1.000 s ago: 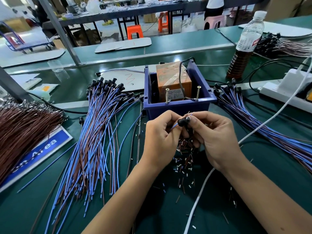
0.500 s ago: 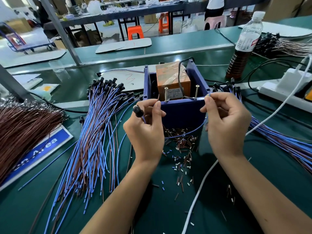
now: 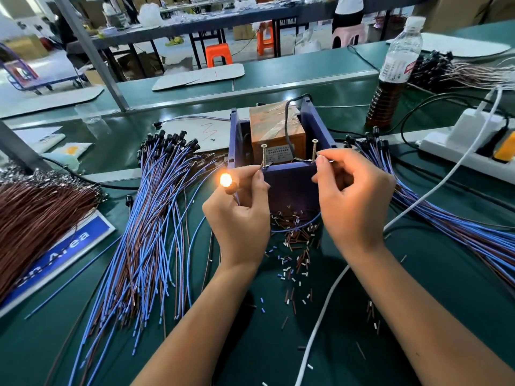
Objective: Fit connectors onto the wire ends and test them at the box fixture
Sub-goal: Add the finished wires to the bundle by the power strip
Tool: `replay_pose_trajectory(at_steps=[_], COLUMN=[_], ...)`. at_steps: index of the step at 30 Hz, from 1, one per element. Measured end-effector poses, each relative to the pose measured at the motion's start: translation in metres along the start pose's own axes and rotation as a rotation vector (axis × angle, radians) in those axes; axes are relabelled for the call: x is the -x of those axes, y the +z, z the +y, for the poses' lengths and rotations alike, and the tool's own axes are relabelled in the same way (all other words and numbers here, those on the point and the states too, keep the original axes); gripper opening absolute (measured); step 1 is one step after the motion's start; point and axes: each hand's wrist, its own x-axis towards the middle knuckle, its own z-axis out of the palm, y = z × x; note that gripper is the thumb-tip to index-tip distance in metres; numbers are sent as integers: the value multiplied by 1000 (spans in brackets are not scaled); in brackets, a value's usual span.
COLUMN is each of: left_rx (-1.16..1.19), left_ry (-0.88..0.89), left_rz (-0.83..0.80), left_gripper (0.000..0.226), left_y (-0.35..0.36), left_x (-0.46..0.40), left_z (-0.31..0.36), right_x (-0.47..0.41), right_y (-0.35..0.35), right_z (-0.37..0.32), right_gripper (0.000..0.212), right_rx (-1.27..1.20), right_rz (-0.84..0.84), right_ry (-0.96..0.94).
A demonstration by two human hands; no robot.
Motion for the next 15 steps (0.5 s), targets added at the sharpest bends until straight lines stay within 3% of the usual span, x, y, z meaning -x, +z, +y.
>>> replay_pose_trajectory(at_steps=[15], left_rx=[19], left_ry=[72], left_rz=[0], left_gripper=[8], left_y=[-3], left_x=[4], left_z=[8], right_x=[-3], right_y=[-14], right_z=[4], right_gripper=[11], right_rx=[-88], right_rz=[19], right_ry=[71])
